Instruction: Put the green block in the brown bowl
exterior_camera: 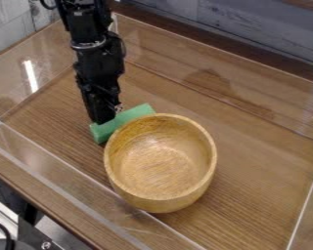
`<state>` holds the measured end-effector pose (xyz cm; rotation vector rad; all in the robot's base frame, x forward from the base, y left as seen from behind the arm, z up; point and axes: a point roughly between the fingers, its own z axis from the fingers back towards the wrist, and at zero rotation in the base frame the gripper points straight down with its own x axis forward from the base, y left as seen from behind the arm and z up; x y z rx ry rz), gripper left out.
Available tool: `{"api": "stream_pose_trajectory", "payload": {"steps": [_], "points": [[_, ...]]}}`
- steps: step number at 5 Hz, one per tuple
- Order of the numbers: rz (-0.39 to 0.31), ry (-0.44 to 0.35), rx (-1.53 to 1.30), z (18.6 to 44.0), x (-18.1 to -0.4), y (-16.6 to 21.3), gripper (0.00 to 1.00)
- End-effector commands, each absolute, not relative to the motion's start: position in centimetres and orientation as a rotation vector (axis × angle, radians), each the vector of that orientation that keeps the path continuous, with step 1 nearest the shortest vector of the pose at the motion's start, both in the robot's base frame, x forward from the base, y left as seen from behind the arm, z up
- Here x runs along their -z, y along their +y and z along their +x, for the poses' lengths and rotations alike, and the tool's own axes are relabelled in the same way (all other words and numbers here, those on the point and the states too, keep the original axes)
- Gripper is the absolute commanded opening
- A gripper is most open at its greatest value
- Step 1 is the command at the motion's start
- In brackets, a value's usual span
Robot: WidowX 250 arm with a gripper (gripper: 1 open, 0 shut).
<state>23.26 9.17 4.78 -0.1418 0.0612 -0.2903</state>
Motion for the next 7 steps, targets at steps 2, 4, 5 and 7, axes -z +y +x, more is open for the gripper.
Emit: {"api": "stream_pose_trajectory", "payload": {"steps": [2, 4, 5, 7], "points": [[-0.111, 0.001, 0.290, 24.5, -6.6, 9.4, 0.00], [-0.116, 0.003, 0.290, 24.6, -6.4, 9.3, 1.00], [-0.115, 0.006, 0.300, 24.6, -5.9, 9.3, 1.00], [-0.113, 0.008, 0.307, 24.6, -4.7, 9.4, 1.00]]}}
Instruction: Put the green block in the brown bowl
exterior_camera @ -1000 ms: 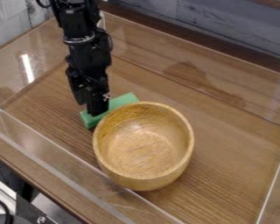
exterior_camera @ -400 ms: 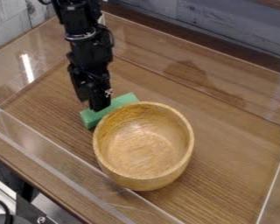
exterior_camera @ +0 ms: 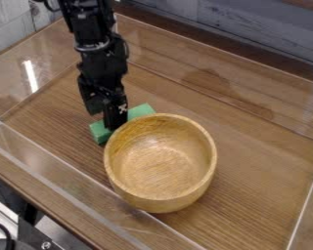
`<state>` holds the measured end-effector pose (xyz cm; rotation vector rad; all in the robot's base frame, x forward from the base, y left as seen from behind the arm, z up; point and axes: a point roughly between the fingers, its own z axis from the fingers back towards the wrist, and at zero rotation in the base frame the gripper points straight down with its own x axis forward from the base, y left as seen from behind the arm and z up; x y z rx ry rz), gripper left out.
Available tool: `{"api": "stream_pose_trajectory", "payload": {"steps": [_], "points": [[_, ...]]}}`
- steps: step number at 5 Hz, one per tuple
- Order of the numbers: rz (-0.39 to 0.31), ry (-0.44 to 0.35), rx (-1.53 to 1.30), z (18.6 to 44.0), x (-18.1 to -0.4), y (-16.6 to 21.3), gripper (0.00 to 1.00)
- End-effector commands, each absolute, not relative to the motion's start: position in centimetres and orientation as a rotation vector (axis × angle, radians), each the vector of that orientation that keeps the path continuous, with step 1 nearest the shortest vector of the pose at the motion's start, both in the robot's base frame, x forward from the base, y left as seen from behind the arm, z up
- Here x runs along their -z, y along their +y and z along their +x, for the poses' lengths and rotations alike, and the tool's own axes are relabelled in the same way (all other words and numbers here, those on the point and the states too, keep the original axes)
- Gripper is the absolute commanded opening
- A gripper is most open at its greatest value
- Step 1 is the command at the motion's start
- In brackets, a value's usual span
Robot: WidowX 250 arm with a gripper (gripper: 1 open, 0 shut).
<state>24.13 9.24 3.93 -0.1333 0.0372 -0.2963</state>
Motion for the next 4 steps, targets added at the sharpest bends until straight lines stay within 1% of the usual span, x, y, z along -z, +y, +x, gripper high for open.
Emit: {"api": "stream_pose_trajectory", "payload": {"steps": [1, 2, 3, 4], "points": [[-0.112, 0.010, 0.309, 24.56, -3.99, 9.62, 1.00], [-0.114, 0.014, 0.305, 24.50, -3.31, 9.76, 1.00], [-0.117, 0.016, 0.299, 24.47, -3.02, 9.82, 0.00], [-0.125, 0.024, 0.277, 24.36, -3.69, 9.60, 0.00]]}}
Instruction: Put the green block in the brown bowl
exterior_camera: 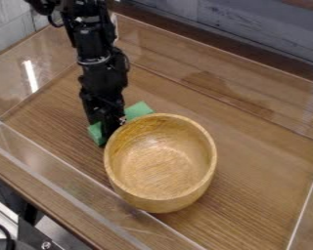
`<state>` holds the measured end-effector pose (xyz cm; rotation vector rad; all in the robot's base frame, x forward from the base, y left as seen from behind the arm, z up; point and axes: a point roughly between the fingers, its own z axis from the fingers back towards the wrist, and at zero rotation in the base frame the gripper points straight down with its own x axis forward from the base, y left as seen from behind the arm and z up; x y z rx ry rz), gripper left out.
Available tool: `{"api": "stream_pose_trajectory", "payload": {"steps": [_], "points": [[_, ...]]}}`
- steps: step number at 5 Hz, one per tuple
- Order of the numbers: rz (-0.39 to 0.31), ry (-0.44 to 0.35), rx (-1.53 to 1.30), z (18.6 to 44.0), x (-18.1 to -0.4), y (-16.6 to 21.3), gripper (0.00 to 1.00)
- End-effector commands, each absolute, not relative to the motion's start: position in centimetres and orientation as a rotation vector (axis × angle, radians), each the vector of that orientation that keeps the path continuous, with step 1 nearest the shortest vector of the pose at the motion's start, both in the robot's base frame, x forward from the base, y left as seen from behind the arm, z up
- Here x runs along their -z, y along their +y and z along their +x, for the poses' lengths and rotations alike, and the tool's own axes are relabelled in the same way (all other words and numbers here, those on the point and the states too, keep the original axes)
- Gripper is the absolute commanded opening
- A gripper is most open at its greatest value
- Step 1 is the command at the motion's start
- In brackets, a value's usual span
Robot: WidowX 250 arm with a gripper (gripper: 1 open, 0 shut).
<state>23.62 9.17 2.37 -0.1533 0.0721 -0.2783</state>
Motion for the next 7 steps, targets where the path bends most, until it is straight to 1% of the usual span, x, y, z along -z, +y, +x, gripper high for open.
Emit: {"api": "stream_pose_trajectory", "payload": {"steps": [1, 2, 3, 4, 5, 6, 7], "points": [[-0.134, 0.036, 0.227, 24.2, -5.0, 9.2, 0.00], [-0.146, 0.047, 0.178, 24.0, -6.3, 8.8, 0.00], [-0.150, 0.053, 0.133, 24.1, -8.5, 8.1, 0.00], [-0.144, 0.043, 0.058, 24.4, -12.6, 7.2, 0.00], [-0.140, 0.024, 0.041, 24.3, -16.5, 4.8, 0.00], [-0.143, 0.019, 0.084, 23.3, -18.5, 1.4, 0.00], [-0.145, 0.024, 0.175, 21.8, -18.3, -2.8, 0.00]]}}
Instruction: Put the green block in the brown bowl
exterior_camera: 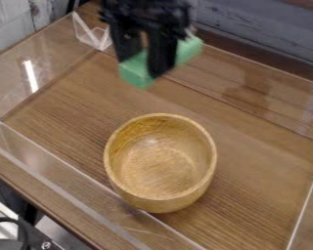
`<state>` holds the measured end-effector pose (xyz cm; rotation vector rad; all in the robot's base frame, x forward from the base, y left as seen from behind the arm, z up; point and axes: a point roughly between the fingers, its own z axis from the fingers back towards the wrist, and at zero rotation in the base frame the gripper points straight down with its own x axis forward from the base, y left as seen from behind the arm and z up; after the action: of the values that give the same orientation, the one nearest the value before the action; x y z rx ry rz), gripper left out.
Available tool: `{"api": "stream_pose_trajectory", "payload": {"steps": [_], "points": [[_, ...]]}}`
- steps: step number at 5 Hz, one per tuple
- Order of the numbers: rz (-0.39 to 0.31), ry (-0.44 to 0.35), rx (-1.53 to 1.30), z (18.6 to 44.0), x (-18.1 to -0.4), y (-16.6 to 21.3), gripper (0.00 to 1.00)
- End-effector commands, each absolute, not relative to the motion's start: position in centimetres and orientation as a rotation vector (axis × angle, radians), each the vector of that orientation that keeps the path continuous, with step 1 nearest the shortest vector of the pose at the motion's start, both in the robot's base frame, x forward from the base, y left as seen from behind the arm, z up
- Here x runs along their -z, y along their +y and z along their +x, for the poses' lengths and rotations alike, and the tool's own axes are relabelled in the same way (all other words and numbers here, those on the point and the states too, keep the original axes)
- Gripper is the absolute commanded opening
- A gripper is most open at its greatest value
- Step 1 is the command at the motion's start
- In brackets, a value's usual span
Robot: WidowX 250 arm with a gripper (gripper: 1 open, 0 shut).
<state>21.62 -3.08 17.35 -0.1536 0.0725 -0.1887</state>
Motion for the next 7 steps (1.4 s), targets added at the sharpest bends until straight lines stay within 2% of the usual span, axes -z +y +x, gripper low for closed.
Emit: {"api": "stream_pose_trajectory", "payload": {"steps": [1, 3, 4, 7], "points": [[-0.134, 0.017, 0.200, 21.0, -17.6, -3.8, 0.00], [-0.125, -0.002, 0.233, 18.6, -15.2, -8.2, 0.00], [-0.123, -0.014, 0.216, 18.4, -14.6, -8.5, 0.00], [-0.139, -0.026, 0.156, 18.0, -15.7, -8.1, 0.00]]}}
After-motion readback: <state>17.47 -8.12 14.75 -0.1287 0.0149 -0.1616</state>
